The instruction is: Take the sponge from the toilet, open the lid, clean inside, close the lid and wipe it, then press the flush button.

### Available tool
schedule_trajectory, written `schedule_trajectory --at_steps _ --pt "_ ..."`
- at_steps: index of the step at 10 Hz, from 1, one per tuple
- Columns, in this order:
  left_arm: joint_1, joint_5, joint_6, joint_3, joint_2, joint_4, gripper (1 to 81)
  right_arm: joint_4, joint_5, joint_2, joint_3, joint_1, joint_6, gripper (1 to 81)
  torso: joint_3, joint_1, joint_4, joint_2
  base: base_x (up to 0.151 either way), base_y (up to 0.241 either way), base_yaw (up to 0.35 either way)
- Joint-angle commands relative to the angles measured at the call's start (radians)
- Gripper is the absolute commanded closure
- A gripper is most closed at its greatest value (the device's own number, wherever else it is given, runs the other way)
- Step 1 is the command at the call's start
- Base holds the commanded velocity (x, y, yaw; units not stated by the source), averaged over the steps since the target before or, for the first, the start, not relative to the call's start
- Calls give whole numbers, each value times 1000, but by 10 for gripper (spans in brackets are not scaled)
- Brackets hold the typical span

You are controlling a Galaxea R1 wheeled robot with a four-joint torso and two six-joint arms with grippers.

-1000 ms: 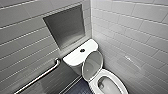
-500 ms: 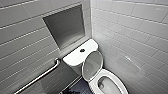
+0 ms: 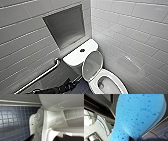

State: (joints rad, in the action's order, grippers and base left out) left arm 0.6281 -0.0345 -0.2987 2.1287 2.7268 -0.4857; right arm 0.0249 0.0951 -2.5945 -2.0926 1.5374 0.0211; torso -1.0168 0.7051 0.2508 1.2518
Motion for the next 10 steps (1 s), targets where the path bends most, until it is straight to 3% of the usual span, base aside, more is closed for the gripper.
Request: schedule_trajectory --at_steps 1,10 --pt "-161 39 -28 8 -5 -13 10 -8 -83 9 25 19 -3 811 0 0 0 0 0 0 0" --pt "-219 53 -69 30 110 -5 10 0 -83 6 19 8 -1 811 0 0 0 0 0 0 0"
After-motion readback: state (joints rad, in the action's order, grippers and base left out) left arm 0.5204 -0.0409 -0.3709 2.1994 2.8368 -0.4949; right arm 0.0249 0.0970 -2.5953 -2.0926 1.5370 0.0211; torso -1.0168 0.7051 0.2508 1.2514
